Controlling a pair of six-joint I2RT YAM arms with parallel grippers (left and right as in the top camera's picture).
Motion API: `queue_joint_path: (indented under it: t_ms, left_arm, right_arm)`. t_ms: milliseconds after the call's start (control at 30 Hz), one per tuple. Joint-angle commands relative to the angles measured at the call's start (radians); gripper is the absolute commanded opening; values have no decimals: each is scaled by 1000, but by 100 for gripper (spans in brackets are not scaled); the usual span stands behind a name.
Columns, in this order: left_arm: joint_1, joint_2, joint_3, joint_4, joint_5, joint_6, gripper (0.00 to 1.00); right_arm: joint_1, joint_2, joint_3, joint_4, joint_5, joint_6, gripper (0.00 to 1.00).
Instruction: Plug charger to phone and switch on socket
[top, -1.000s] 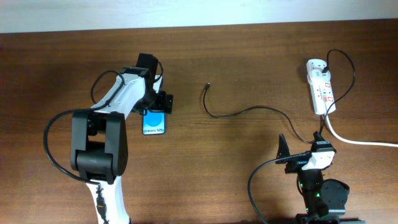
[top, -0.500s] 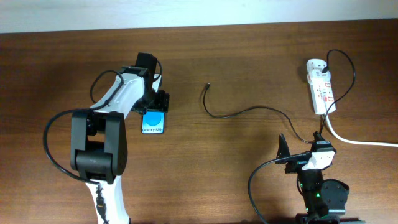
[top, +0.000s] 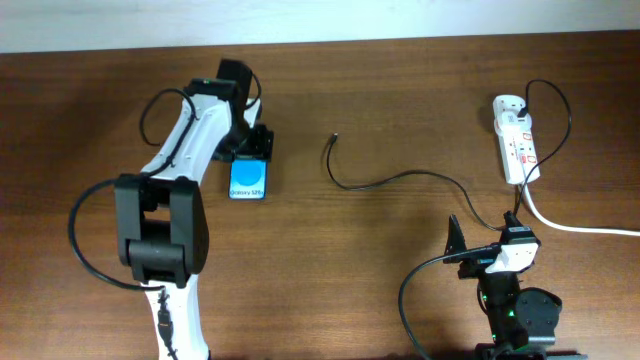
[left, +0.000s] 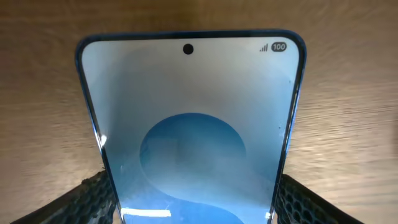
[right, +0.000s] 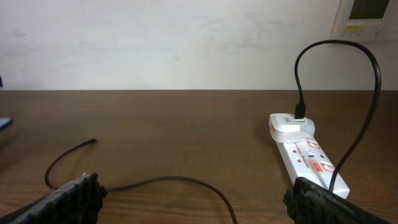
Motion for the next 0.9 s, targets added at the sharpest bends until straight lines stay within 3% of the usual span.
queue_joint_path:
  t_ms: [0, 33, 300, 400, 533, 867]
  left_arm:
    - [2, -7, 79, -32, 24, -81, 72]
    - [2, -7, 85, -38, 29, -94, 72]
    - [2, -7, 92, -46, 176, -249, 31]
    - [2, -7, 92, -47, 176, -330, 23]
    - [2, -7, 92, -50, 240, -412, 1]
    - [5, -7, 92, -50, 558, -699, 0]
  right_arm:
    - [5, -8, -5, -7, 5, 5, 99]
    - [5, -8, -5, -7, 5, 5, 98]
    - [5, -8, -5, -7, 5, 5, 98]
    - [5, -8, -5, -7, 5, 5, 98]
    - [5, -8, -5, -7, 5, 5, 98]
    - [5, -8, -5, 8, 5, 5, 98]
